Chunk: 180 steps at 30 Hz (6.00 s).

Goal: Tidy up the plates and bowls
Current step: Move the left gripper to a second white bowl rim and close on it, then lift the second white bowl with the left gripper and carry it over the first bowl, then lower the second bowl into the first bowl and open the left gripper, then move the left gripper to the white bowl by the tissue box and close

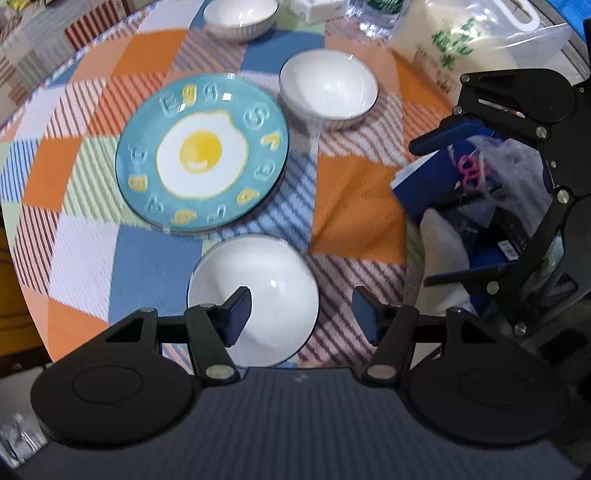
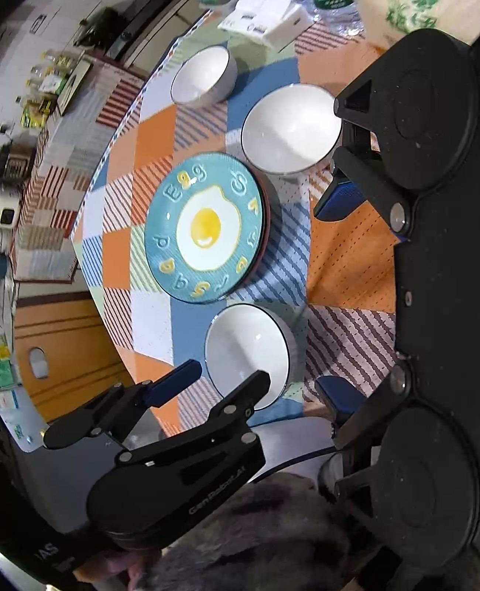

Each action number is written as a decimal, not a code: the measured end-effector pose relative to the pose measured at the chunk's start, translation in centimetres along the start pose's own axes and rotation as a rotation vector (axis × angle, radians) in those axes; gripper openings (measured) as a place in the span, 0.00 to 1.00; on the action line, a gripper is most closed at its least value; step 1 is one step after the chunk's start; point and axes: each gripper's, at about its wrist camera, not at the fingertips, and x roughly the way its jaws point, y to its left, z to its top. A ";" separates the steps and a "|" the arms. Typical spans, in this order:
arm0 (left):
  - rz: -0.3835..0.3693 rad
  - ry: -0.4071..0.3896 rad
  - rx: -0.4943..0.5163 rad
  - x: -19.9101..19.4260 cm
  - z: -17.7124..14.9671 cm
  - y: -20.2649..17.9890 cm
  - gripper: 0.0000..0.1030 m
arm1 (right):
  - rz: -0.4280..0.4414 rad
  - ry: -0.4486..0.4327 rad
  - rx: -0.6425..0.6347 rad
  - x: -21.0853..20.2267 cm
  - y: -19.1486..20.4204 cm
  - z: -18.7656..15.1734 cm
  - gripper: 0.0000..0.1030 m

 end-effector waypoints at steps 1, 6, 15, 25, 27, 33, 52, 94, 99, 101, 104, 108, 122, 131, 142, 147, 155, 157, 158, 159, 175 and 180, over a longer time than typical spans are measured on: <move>-0.001 0.006 -0.008 0.3 -0.4 0.4 0.60 | 0.009 0.003 -0.002 0.5 0.0 0.0 0.90; -0.007 0.038 -0.084 2.1 -2.1 2.4 0.62 | 0.043 0.002 -0.031 2.8 0.2 0.0 0.90; 0.028 0.045 -0.183 4.7 -4.0 5.3 0.72 | 0.076 -0.062 -0.146 7.4 1.9 -0.2 0.90; -0.006 0.079 -0.288 8.5 -4.8 7.8 0.69 | 0.138 -0.047 -0.165 13.1 2.2 -0.5 0.90; -0.010 0.085 -0.303 9.2 -4.7 8.0 0.66 | 0.195 -0.031 -0.164 13.9 2.3 -0.5 0.90; 0.016 0.075 -0.365 10.5 -4.6 8.5 0.39 | 0.230 -0.064 -0.160 14.5 2.0 0.3 0.91; 0.026 -0.069 -0.247 3.6 -1.6 5.0 0.36 | 0.194 -0.147 -0.046 7.2 0.1 0.0 0.88; 0.053 -0.318 -0.129 7.8 16.3 -2.4 0.36 | -0.200 -0.197 0.211 2.3 -13.2 -3.6 0.89; 0.093 -0.307 -0.094 8.7 16.1 -3.1 0.35 | -0.233 -0.171 0.180 3.2 -12.9 -4.1 0.89; 0.096 -0.297 -0.096 9.2 16.1 -3.1 0.35 | -0.233 -0.165 0.181 3.5 -12.9 -4.3 0.89; 0.099 -0.284 -0.110 9.8 16.0 -2.8 0.36 | -0.244 -0.161 0.177 3.8 -12.8 -4.4 0.89; 0.114 -0.268 -0.117 10.5 16.0 -2.8 0.36 | -0.267 -0.147 0.155 4.4 -12.7 -4.3 0.89; 0.209 -0.245 -0.059 10.8 15.8 -3.5 0.41 | -0.280 -0.118 0.146 5.1 -12.6 -4.4 0.90; 0.135 -0.267 -0.122 8.4 14.8 -2.1 0.42 | -0.250 -0.184 0.193 2.7 -12.3 -4.1 0.92; 0.160 -0.278 -0.079 4.9 13.8 -2.3 0.43 | -0.278 -0.251 0.187 -1.9 -11.3 -2.9 0.92; 0.131 -0.284 -0.058 3.4 14.1 -2.5 0.43 | -0.297 -0.259 0.181 -3.0 -11.6 -2.0 0.92; 0.162 -0.278 -0.103 1.5 15.6 -0.8 0.46 | -0.298 -0.288 0.176 -3.8 -13.7 0.3 0.92; 0.144 -0.276 -0.152 0.8 16.0 0.6 0.47 | -0.300 -0.298 0.196 -3.4 -14.3 0.6 0.92; 0.136 -0.275 -0.172 0.6 16.2 1.3 0.47 | -0.299 -0.305 0.209 -3.1 -14.7 0.8 0.92; 0.131 -0.278 -0.188 0.4 16.5 1.9 0.47 | -0.296 -0.311 0.225 -2.7 -15.2 1.0 0.92; 0.068 -0.448 -0.457 5.5 22.3 9.6 0.47 | -0.156 -0.134 0.544 8.1 -24.9 4.8 0.92; 0.035 -0.485 -0.541 9.5 23.7 11.6 0.53 | -0.184 -0.109 0.567 10.4 -26.3 5.2 0.92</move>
